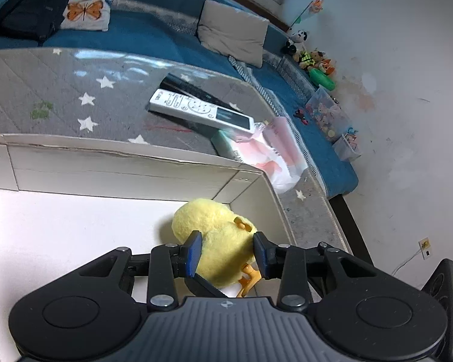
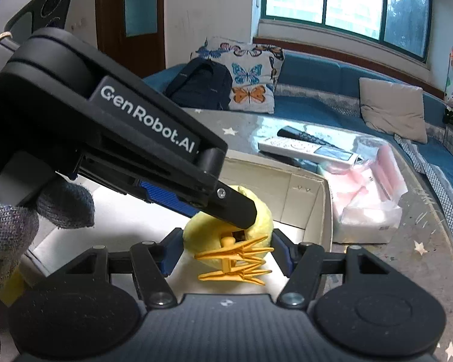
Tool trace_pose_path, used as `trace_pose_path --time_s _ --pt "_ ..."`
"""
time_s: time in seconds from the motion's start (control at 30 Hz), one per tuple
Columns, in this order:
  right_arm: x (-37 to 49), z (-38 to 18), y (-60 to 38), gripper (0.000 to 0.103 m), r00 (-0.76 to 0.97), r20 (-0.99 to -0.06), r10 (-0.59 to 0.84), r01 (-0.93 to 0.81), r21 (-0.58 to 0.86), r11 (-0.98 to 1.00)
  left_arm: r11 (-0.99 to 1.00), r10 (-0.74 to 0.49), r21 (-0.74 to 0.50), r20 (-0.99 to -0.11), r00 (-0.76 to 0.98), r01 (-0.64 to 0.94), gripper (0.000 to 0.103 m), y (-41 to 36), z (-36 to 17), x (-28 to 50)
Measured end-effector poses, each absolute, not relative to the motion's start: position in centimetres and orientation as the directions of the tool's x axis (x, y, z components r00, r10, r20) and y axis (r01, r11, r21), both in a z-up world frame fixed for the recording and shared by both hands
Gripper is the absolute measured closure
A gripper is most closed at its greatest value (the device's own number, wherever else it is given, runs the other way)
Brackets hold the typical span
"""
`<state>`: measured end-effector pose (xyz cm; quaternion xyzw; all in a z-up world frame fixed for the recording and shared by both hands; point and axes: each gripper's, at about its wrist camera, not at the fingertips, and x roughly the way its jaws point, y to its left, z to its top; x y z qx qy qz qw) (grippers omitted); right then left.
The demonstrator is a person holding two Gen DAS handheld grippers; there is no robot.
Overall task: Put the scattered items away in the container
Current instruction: 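Lift the chick with the left tool and carry it into the box, then open the left tool to release the chick inside the box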
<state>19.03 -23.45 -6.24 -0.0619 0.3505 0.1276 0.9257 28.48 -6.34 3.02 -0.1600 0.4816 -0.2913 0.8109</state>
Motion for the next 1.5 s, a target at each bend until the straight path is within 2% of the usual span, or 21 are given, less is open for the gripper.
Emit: trace_pose_path --time_s 0.3,0.73,0.87,0.97,1.33,1.5 --pt "19.7 -7.1 -22.3 0.040 0.696 -0.705 0.134 -0.286 -0.101 0.953 0.769 -0.639 -0.571 -0.687 0.346 0.287 0.064 -6.1 2.0 29.2" --pt "19.5 -6.9 -22.5 0.038 0.705 -0.695 0.145 -0.284 -0.089 0.955 0.782 -0.623 -0.545 -0.683 0.380 0.302 0.064 -6.4 3.4 28.0" --pt "18.6 -6.7 -22.7 0.038 0.719 -0.676 0.165 -0.287 -0.072 0.955 0.788 -0.616 -0.530 -0.679 0.399 0.314 0.064 -6.2 4.0 27.1" --pt "17.4 -6.1 -22.8 0.032 0.741 -0.650 0.170 -0.278 -0.067 0.958 0.791 -0.612 -0.520 -0.671 0.419 0.323 0.064 -6.0 4.6 26.2" --pt "13.6 -3.1 -24.0 0.032 0.804 -0.563 0.193 -0.273 -0.061 0.960 0.800 -0.600 -0.479 -0.644 0.475 0.362 0.064 -5.4 6.9 22.4" --pt "11.2 -1.9 -24.0 0.027 0.828 -0.524 0.199 -0.276 -0.071 0.959 0.799 -0.602 -0.466 -0.631 0.490 0.380 0.064 -5.2 7.7 20.2"
